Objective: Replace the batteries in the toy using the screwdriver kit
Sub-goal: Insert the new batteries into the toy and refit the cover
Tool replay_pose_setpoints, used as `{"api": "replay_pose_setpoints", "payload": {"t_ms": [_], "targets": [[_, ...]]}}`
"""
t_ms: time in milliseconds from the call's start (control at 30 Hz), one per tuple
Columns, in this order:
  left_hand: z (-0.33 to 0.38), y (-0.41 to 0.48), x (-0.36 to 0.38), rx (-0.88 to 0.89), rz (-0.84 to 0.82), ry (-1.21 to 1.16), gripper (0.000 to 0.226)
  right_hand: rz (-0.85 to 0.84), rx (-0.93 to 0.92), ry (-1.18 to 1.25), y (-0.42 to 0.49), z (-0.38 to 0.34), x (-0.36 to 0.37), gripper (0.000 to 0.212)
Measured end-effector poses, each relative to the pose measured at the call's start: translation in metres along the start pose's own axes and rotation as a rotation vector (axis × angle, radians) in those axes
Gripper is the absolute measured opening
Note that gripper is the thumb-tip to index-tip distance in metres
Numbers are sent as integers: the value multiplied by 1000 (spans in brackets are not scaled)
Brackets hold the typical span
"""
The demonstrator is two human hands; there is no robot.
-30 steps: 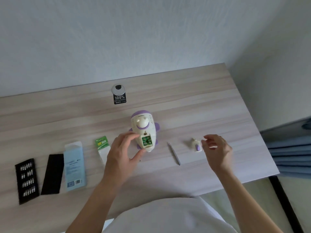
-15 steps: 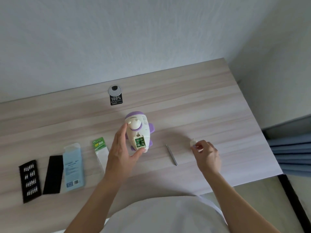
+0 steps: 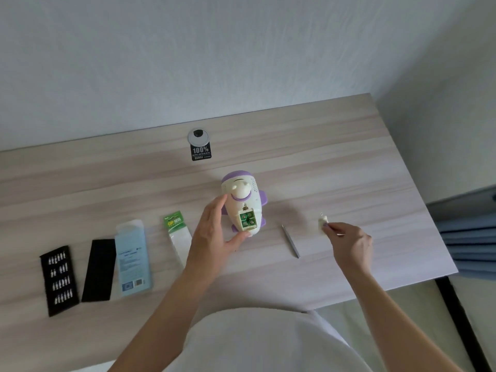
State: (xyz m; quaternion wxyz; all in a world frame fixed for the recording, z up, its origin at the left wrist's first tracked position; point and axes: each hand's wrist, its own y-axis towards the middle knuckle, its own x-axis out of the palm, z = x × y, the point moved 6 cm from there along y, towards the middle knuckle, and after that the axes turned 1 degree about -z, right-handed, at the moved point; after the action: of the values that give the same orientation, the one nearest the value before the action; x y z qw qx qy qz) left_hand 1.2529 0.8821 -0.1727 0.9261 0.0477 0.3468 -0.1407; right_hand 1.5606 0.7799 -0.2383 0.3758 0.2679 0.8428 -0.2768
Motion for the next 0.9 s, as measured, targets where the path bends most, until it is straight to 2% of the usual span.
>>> {"api": "replay_pose_setpoints", "payload": {"t_ms": [100, 200, 333, 433, 633, 900], "targets": [[-11, 9, -9, 60, -23, -5, 91, -23, 44, 233, -23, -41, 0, 9], [-23, 14, -4, 112, -97, -18, 104, -58, 45, 443, -55, -89, 6, 7], [-29, 18, 1, 194, -140, -21, 115, -82, 15, 530, -87, -137, 24, 6], [-32, 21, 6, 238, -149, -42, 117, -15, 6, 519, -101, -149, 36, 6], [-40, 16, 8, 253, -129, -74, 113, 137, -41, 344, -120, -156, 50, 3], [-36, 24, 6, 289, -103, -36, 106, 320, -210, 68, -135, -175, 57, 8]]}}
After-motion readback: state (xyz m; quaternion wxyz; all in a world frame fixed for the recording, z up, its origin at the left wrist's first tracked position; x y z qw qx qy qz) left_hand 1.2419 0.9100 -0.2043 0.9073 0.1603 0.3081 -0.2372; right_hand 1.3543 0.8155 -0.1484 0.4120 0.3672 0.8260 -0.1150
